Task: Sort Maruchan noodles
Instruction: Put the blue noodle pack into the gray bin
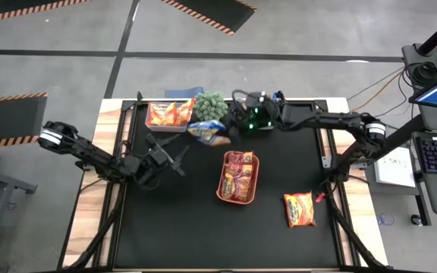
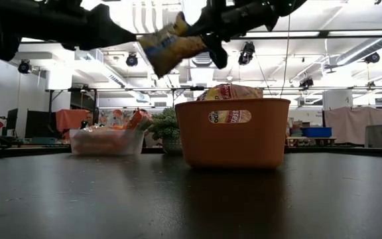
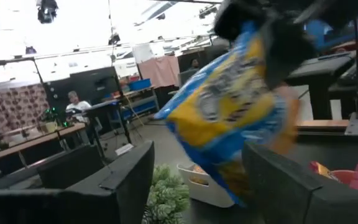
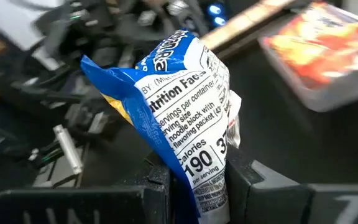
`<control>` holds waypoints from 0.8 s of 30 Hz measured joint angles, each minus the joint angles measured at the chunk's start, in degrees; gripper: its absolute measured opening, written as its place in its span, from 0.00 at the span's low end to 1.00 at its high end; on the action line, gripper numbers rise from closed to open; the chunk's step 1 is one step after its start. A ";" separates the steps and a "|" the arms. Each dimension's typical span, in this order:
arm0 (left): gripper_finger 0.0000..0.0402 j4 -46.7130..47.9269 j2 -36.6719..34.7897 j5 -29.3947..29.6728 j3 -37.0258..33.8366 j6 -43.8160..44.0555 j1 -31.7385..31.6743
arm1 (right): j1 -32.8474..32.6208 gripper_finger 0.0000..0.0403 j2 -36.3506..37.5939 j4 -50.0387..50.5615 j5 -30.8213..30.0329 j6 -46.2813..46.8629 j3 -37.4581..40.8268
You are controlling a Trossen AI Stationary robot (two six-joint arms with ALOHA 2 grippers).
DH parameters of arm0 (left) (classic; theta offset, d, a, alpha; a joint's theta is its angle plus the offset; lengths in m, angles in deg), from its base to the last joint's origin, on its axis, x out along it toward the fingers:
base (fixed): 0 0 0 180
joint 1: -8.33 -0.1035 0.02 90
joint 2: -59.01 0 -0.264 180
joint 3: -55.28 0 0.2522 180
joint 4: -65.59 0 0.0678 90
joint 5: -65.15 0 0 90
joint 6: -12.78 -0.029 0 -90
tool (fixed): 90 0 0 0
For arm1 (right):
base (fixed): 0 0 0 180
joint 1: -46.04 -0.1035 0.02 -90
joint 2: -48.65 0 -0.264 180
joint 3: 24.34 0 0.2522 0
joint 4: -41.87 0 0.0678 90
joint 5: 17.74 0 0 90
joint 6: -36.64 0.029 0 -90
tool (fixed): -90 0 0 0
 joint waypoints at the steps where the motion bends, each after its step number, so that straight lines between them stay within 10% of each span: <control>1: 0.57 0.02 -0.09 -0.02 0.00 -0.45 0.02 | 1.10 0.18 0.00 2.49 0.00 0.27 -1.14; 14: 0.58 -2.53 -8.27 -5.59 0.15 -12.44 -0.09 | 20.07 0.18 0.00 28.87 -0.03 3.16 -7.99; 24: 0.58 7.75 -18.03 -7.69 0.13 -13.02 -0.07 | 30.41 0.18 -0.13 30.67 1.96 8.33 -3.43</control>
